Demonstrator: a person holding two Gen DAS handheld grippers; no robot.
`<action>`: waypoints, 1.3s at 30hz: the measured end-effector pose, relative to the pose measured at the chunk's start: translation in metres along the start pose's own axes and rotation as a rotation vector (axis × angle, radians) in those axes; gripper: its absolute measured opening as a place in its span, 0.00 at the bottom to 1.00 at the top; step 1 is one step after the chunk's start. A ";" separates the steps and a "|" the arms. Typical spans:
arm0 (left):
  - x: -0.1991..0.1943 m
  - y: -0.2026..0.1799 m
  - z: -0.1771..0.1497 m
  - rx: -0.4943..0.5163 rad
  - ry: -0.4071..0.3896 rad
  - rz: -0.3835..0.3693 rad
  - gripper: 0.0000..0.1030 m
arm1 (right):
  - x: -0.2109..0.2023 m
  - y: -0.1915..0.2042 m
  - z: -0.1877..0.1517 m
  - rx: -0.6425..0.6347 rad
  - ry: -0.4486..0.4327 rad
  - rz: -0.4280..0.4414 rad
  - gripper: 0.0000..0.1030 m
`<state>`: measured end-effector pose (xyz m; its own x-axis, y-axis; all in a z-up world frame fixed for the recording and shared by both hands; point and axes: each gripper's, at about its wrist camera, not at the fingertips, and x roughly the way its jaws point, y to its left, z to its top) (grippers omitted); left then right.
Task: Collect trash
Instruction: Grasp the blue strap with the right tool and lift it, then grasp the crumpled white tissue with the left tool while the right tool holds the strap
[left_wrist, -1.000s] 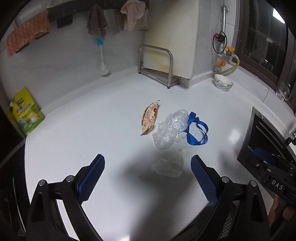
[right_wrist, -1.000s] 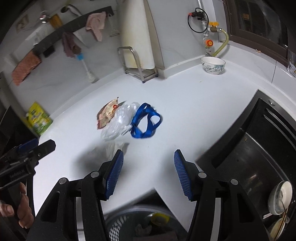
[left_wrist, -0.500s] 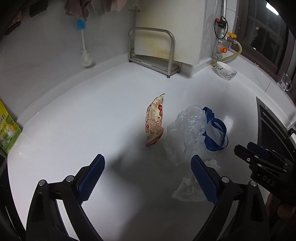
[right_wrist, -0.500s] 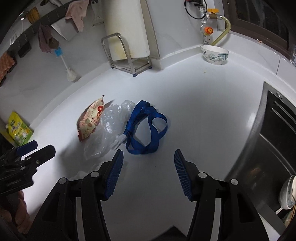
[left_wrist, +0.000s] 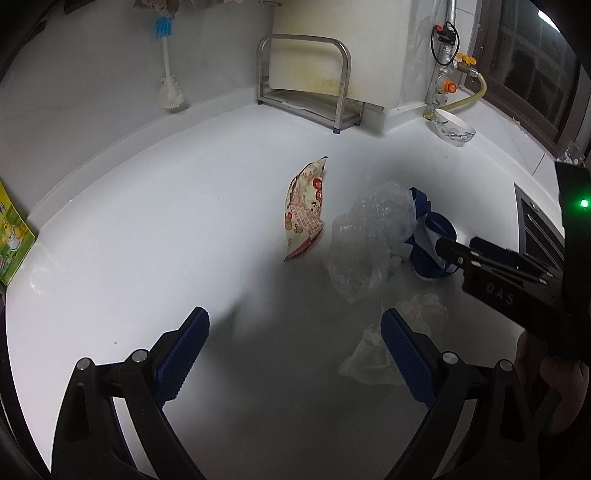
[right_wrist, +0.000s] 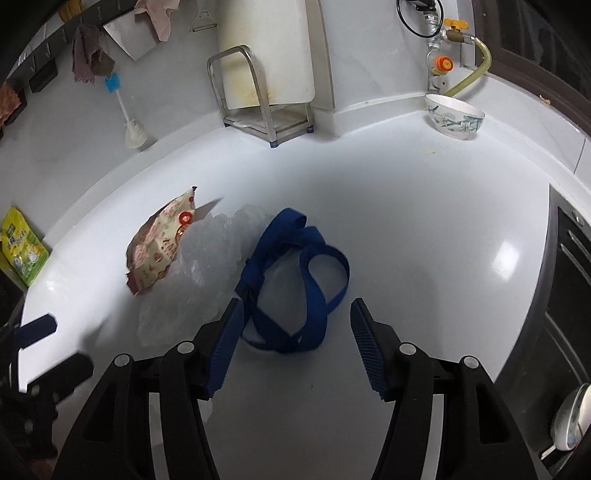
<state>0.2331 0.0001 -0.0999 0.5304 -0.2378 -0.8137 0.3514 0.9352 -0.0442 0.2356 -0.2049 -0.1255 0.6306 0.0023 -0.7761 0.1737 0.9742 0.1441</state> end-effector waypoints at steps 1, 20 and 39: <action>0.000 0.001 -0.001 -0.003 0.001 -0.001 0.90 | 0.005 0.001 0.002 0.003 0.009 -0.004 0.56; 0.003 0.009 -0.004 -0.016 0.009 -0.004 0.90 | 0.033 0.023 0.013 -0.010 0.035 -0.041 0.56; 0.003 -0.035 -0.014 0.057 0.005 -0.075 0.90 | -0.001 -0.025 -0.001 0.107 -0.027 0.014 0.05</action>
<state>0.2112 -0.0294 -0.1091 0.4969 -0.3054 -0.8123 0.4333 0.8983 -0.0726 0.2295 -0.2292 -0.1294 0.6536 0.0080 -0.7568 0.2435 0.9446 0.2202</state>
